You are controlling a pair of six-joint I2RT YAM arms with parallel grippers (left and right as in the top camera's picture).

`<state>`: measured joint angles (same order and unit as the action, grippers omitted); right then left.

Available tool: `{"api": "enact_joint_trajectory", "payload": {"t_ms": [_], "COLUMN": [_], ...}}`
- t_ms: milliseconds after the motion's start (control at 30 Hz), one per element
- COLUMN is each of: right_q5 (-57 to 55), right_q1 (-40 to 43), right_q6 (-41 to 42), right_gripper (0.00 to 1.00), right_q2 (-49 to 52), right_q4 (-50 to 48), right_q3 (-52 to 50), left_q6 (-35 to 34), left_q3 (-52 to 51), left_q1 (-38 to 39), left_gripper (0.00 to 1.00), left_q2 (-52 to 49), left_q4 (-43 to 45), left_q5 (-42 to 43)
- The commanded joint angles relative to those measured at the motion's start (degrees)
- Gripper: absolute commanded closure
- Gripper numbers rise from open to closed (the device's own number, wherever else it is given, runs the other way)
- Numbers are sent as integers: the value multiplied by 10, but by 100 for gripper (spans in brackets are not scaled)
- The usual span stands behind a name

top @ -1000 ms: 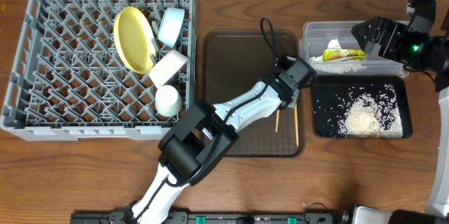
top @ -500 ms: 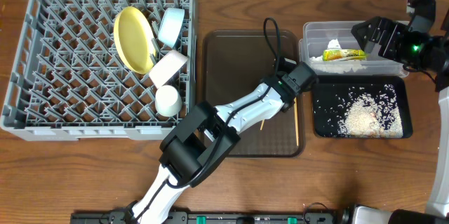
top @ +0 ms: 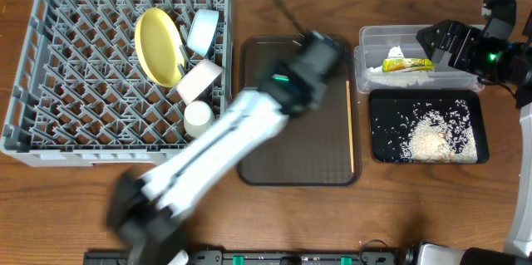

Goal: Sort waste into correct bins and load items into the dishwasher
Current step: 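Carry the chopsticks left and drop them into the dish rack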

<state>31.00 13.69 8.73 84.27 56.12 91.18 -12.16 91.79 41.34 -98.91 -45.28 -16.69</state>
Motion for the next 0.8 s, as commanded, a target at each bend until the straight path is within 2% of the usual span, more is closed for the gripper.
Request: {"api": "enact_joint_trajectory", "payload": {"t_ms": [0,167,267,533,733,767], "right_q5": [-2,-2,-2,-2,-2,-2], "right_q1": [1,1,1,1,1,1], "right_q6": [4,4,4,4,4,4], "right_gripper": [1,1,1,1,1,1], "right_q2": [0,0,0,0,0,0], "right_q4": [1,1,1,1,1,1], "right_q3": [6,6,6,6,6,6], "left_q6": [15,38,68,100,121,123], "left_q3": [5,2,-19,-94,-110,-110], "left_q1": [-97,-226,-274,-348,-359,-359], "left_gripper": [93,93,93,93,92,86], "left_q2": [94,125,116,75,26,19], "left_q4": [-65,-139,-149,-94,-53,-51], "left_q5": [-10,-9,-10,-7,-6,-6]}}
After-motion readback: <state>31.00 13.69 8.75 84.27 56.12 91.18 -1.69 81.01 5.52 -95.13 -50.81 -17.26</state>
